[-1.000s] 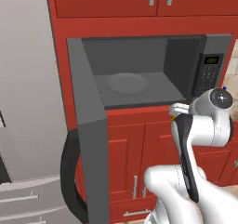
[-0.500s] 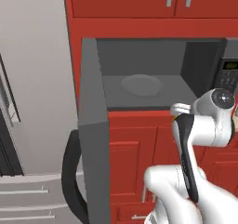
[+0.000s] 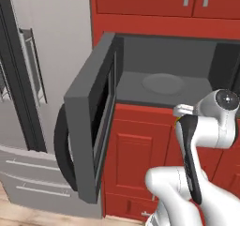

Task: Place the microwavable item in the microwave. Then, close the microwave door and press the start button.

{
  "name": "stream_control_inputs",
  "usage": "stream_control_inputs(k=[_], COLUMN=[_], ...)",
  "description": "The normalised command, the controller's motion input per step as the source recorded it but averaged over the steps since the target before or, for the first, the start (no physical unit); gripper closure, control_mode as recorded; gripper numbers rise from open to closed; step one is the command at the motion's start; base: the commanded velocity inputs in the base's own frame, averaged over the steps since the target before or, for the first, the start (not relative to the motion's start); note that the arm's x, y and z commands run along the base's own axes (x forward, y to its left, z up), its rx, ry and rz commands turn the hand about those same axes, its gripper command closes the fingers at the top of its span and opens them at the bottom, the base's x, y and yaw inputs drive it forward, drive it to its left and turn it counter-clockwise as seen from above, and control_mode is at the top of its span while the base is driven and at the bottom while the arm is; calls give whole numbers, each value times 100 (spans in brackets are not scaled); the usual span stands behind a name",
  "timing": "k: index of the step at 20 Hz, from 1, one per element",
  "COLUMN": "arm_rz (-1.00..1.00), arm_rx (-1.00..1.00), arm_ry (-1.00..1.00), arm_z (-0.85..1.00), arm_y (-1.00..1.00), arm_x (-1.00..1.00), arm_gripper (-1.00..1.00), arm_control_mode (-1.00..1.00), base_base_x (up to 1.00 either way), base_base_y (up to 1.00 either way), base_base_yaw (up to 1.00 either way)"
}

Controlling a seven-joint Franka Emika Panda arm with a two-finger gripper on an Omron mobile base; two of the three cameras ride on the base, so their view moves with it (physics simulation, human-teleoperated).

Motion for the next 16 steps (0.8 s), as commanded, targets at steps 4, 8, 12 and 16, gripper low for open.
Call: stream_control_inputs(k=[4, 8, 12, 16], arm_rz=[0, 0, 0, 0], arm_rx=[0, 0, 0, 0], arm_ry=[0, 0, 0, 0], arm_z=[0, 0, 0, 0], arm_y=[0, 0, 0, 0], arm_x=[0, 0, 0, 0], arm_gripper=[100, 100, 100, 100], arm_control_mode=[100, 100, 100, 100], base_base_x=[0, 3, 28, 17], base_base_y=[-36, -28, -13, -2], base_base_yaw=[41, 35, 30, 11])
